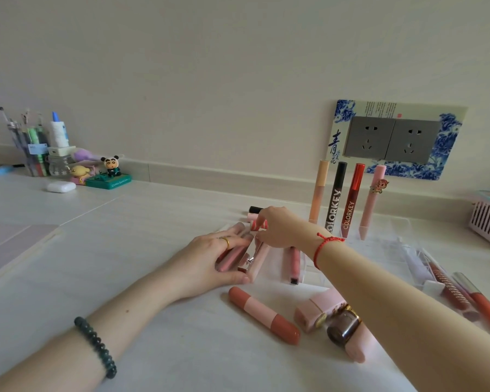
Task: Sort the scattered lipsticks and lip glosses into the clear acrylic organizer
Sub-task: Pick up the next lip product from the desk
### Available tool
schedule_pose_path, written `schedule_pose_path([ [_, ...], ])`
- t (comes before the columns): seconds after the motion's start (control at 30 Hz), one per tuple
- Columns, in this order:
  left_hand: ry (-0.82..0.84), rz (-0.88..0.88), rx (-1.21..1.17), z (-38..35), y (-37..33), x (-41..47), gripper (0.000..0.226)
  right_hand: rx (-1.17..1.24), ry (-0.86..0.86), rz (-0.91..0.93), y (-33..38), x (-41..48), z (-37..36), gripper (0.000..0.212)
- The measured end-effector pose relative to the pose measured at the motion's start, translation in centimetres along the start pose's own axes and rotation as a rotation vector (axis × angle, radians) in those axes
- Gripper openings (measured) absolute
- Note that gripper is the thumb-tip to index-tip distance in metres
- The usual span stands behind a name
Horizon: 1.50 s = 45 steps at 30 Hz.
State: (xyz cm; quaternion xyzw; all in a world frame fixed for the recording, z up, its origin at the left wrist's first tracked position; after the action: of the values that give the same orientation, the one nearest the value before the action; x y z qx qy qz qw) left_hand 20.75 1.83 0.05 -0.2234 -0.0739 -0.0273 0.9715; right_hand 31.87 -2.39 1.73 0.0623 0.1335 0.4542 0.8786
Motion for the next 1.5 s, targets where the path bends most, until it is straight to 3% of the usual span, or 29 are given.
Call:
schedule_pose_path([
  [0.2,-0.021,-0.001,0.022,0.5,-1.0,-0.1,0.075,0.073,-0.084,0.033,0.1,-1.2,1.4,0.029],
  [0.4,-0.155,-0.005,0.166,1.6,-2.6,-0.5,0.070,0.468,-0.343,0.223,0.0,-5.4,5.7,0.031],
  [0.5,-0.221,-0.006,0.055,2.3,-3.3,-0.9,0.066,0.719,-0.401,0.351,-0.5,-7.9,7.0,0.032],
  [0.67,-0.252,-0.060,-0.295,2.2,-5.2,-0.6,0.055,0.914,-0.462,0.532,-1.3,-11.7,8.7,0.037],
  [0.9,-0.181,-0.157,-0.667,1.2,-8.6,2.6,0.017,0.977,-0.542,0.661,-3.3,-15.6,10.6,0.040],
  [1.2,-0.044,-0.259,-0.811,-0.5,-12.3,6.9,0.021,0.975,-0.427,0.589,-7.3,-16.9,11.7,0.029],
  [1.37,-0.011,-0.337,-0.848,-1.1,-14.1,7.9,0.023,0.951,-0.468,0.565,-8.8,-17.4,12.6,0.033],
  [1.5,-0.142,-0.296,-0.853,-0.2,-12.6,8.0,0.023,0.948,-0.568,0.533,-10.4,-17.8,13.7,0.031],
])
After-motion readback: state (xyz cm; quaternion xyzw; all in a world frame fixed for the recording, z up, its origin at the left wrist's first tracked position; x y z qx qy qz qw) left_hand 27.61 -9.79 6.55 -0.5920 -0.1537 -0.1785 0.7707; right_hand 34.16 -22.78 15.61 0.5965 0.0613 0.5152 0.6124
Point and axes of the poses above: each hand's wrist, its own x-axis towards the middle knuckle, its own z-axis out of the back of the hand, y = z × x, the point moved 9 cm from there along x, towards the middle knuckle, and after that the axes turned 13 degrees about y, right-handed, at the moved point
